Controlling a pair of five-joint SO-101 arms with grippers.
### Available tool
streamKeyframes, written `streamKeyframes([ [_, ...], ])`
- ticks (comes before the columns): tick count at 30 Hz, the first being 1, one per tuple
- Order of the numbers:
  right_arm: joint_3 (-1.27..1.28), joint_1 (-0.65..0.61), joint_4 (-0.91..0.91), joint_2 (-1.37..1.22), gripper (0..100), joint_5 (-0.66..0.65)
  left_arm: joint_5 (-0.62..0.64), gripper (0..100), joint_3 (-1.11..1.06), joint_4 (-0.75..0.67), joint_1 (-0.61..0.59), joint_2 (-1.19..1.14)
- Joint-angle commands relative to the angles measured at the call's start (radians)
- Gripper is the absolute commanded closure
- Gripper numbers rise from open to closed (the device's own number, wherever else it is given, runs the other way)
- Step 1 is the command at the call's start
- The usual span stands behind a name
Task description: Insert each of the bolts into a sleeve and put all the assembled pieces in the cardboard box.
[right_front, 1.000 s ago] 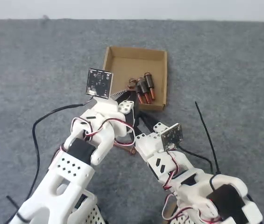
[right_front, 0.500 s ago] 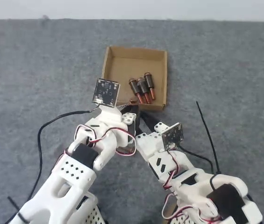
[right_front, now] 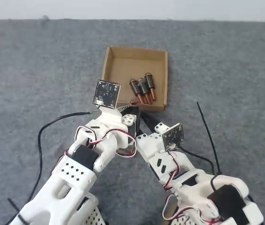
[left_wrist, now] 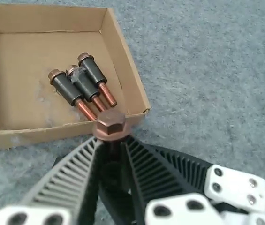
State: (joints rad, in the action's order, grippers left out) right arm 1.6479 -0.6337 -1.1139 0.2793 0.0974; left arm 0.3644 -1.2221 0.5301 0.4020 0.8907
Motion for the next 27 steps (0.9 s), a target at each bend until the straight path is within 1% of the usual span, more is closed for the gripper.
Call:
streamKeyframes([
  [1,0.018,0.035,-0.008,0.053,99.2,-0.026,-0.002,90,-0.002,0.015,0.000,0.017],
  [3,0.018,0.035,-0.008,0.051,99.2,-0.026,0.035,86,-0.001,0.038,0.000,0.017],
  [5,0.018,0.035,-0.008,0.051,99.2,-0.026,0.055,85,0.004,0.061,0.000,0.017],
  [13,0.018,0.035,-0.008,0.048,99.2,-0.026,0.054,85,0.005,0.064,0.000,0.018],
  [16,0.018,0.035,-0.008,0.048,99.2,-0.026,0.055,85,-0.002,0.066,0.000,0.066],
  [19,0.018,0.035,-0.008,0.048,99.2,-0.026,0.058,84,-0.016,0.126,0.003,0.178],
  [23,0.018,0.035,-0.008,0.048,99.2,-0.026,0.058,84,-0.068,0.219,0.054,0.427],
  [27,0.018,0.035,-0.005,0.048,99.2,-0.026,0.054,84,-0.174,0.242,0.078,0.706],
])
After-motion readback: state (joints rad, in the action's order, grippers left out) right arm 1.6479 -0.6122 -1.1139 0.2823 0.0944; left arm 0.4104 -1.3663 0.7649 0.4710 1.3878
